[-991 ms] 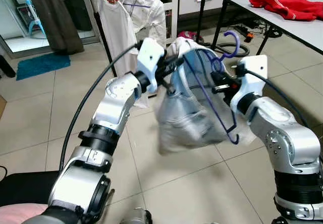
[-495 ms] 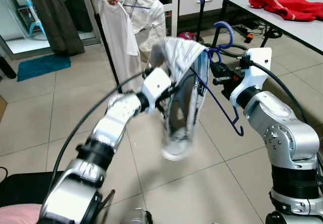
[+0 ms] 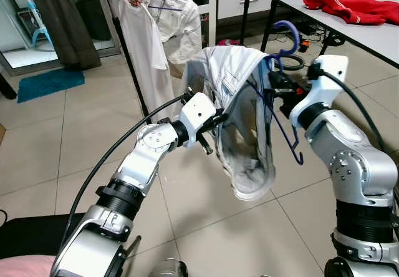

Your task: Hang hanger

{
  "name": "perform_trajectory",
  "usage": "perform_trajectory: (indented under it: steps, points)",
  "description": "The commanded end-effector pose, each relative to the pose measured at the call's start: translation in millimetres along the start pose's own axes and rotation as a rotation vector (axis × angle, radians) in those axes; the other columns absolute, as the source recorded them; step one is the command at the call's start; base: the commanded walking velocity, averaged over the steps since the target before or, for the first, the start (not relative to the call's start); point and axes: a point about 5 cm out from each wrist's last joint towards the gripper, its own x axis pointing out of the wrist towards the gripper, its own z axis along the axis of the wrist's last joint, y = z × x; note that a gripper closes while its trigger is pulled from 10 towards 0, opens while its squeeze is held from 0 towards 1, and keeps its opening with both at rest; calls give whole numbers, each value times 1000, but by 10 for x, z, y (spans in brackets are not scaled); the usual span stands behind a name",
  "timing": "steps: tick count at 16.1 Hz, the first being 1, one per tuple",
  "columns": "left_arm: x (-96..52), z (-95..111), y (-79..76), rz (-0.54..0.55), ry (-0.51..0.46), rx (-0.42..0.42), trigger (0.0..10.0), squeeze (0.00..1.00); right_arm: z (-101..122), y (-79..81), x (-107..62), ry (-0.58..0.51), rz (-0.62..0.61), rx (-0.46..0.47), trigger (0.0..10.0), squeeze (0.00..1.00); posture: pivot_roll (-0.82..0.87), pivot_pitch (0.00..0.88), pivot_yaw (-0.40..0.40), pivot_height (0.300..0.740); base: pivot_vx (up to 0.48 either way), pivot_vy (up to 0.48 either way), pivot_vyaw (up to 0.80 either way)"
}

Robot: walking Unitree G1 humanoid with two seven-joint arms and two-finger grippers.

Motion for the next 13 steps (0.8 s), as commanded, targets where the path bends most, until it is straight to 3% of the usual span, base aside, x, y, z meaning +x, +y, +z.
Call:
perform_trajectory:
  steps: [1,4,5,6,7,13]
  points:
    - [-32,-297,-229,-121,131,-29,0,0,542,17,-45,-290,-8,-1,10000,0,40,0,96,740,0,0,0]
    - [-19,-283,-219,-100,123,-21,0,0,560,36,-43,-298,8,-3,10000,0,35,0,95,740,0,0,0]
    - [-12,-273,-178,-73,121,-5,5020,0,560,56,-38,-299,23,-5,10000,0,34,0,95,740,0,0,0]
    - [-1,-249,-103,-34,110,-27,10000,937,553,89,-36,-296,51,-13,10000,0,34,0,93,740,0,0,0]
    - [-1,-234,-69,-27,105,-37,10000,1000,549,109,-36,-294,69,-19,10000,0,34,0,93,740,0,0,0]
    - [-38,-226,-56,-65,78,-58,10000,1000,516,194,-47,-292,146,-43,10000,0,32,0,88,740,0,0,0]
